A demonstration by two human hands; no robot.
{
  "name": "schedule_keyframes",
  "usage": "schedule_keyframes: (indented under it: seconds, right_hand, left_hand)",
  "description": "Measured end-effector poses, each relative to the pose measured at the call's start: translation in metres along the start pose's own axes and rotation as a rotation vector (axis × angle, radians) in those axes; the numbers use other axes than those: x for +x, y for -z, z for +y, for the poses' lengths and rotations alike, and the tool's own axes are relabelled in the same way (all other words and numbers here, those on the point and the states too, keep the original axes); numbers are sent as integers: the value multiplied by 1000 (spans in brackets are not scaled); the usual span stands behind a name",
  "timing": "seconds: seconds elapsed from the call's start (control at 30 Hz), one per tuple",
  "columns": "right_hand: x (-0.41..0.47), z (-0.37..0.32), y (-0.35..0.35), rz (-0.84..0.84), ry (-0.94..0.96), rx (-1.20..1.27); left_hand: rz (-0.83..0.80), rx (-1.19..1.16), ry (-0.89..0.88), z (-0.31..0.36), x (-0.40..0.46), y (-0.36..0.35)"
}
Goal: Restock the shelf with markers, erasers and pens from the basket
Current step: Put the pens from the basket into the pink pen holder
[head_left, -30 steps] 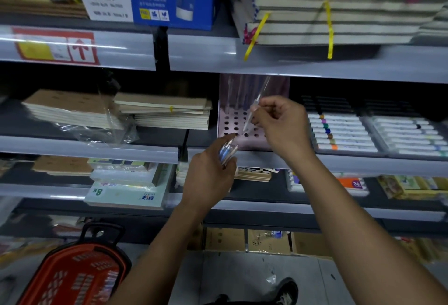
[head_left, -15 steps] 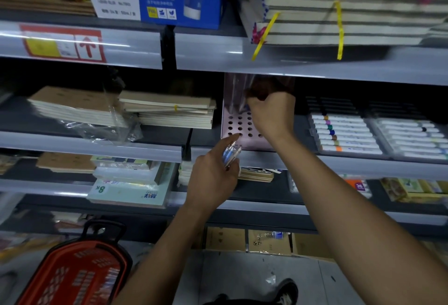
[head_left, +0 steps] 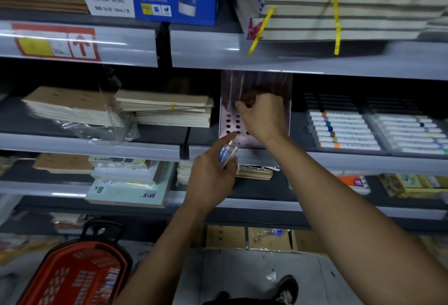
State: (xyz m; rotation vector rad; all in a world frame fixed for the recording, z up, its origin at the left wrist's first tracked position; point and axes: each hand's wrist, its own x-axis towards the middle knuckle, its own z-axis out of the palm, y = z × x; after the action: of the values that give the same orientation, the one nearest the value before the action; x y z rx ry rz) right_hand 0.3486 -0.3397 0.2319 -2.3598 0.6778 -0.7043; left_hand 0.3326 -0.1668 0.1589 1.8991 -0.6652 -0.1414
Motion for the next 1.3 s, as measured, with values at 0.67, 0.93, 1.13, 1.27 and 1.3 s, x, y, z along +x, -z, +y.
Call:
schedule_keyframes:
  seconds: [0.67, 0.93, 1.13, 1.27, 1.3]
  right_hand:
    - [-137, 16, 2, 39, 167, 404]
    - [-161, 18, -4, -97, 134, 507]
    - [-158, 15, -6, -97, -44, 517]
    - [-149, 15, -3, -150, -217, 579]
    - [-146, 16, -2, -163, -234, 568]
  left_hand:
    - [-131, -1033, 425, 26, -15, 14]
    - [-80, -874, 428, 26, -20, 6]
    - [-34, -810, 386, 29, -22, 2]
    - [-39, -601, 301, 23, -20, -3]
    - [-39, -561, 278, 22, -20, -4]
